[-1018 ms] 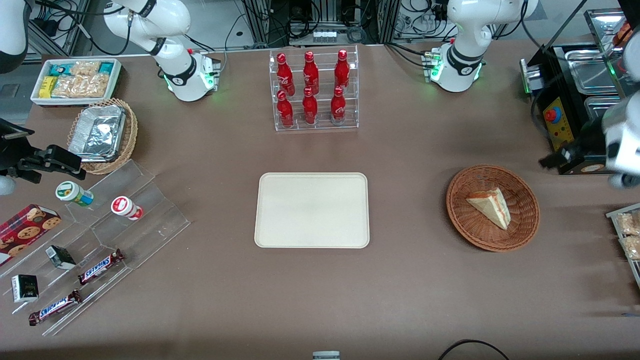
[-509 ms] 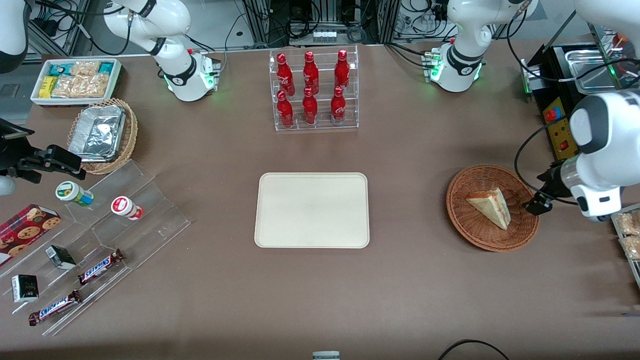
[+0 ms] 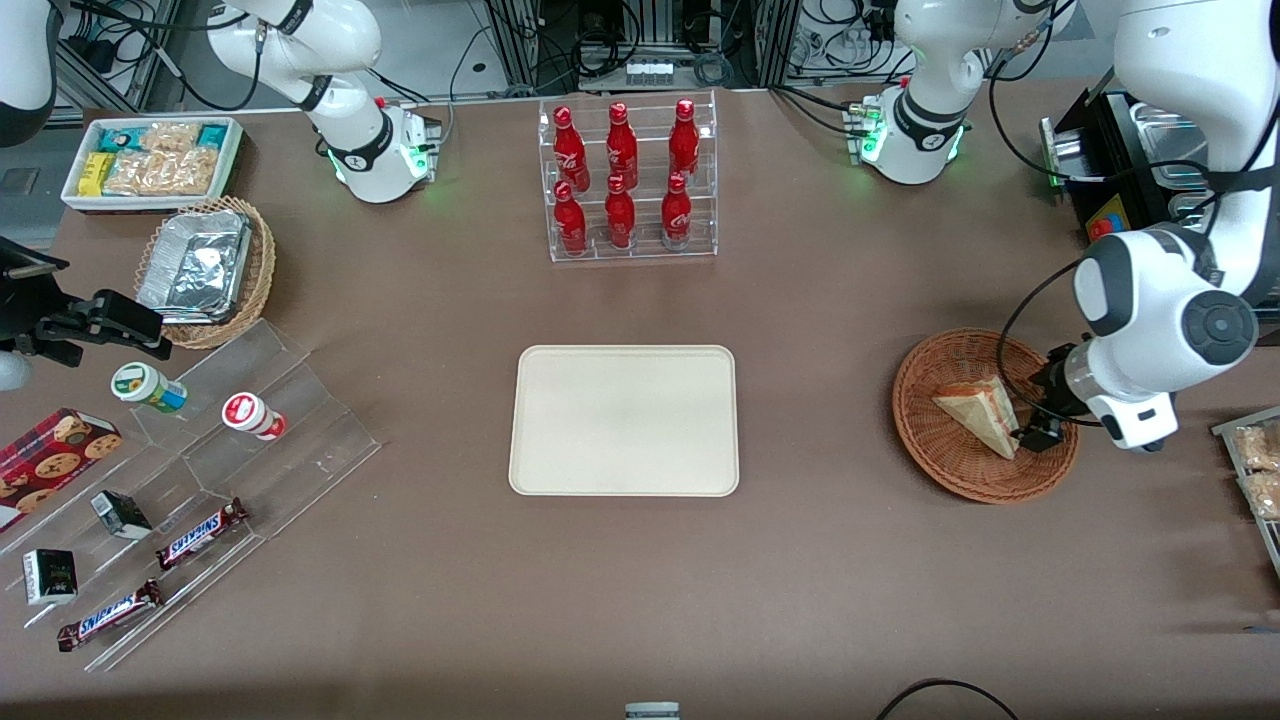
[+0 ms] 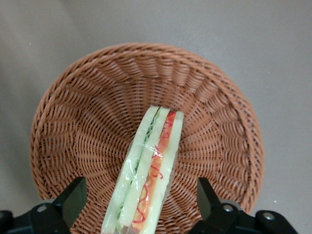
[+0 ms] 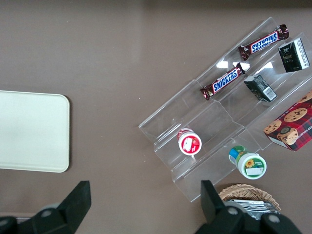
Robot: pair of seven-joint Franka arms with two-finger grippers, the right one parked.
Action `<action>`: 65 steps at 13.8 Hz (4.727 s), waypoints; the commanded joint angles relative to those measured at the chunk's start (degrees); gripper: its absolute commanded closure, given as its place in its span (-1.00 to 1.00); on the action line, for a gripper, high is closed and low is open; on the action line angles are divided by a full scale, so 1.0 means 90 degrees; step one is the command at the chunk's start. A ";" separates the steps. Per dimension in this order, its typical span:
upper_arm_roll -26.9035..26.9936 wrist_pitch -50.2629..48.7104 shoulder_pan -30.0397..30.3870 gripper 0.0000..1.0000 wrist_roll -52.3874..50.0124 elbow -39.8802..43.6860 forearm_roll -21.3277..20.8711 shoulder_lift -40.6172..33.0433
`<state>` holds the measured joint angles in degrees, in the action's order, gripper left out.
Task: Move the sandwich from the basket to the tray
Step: 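Lower the open left gripper around the wrapped sandwich and close it, then lift the sandwich out of the basket with the left gripper, then carry the sandwich over the cream tray with the left gripper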
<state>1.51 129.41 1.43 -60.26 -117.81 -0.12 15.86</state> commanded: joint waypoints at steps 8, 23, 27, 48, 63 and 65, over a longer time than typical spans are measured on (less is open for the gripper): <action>-0.0050 0.0143 -0.0032 -1.00 0.1216 -0.0552 0.0638 -0.0160; -0.0050 0.0085 -0.0081 0.22 0.1138 -0.0387 0.0912 0.0064; -0.0060 -0.0071 -0.0100 0.82 0.1119 -0.0260 0.0912 0.0045; -0.0050 -0.2096 -0.4328 0.79 0.0670 0.2855 -0.0221 0.0756; -0.0050 -0.0190 -0.4856 0.74 0.0592 0.3509 -0.0348 0.2642; -0.0041 -0.0169 -0.4943 0.50 0.0572 0.3510 -0.0358 0.2730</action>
<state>0.30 127.63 -41.48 -54.18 -88.20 -2.23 38.81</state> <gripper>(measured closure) 0.859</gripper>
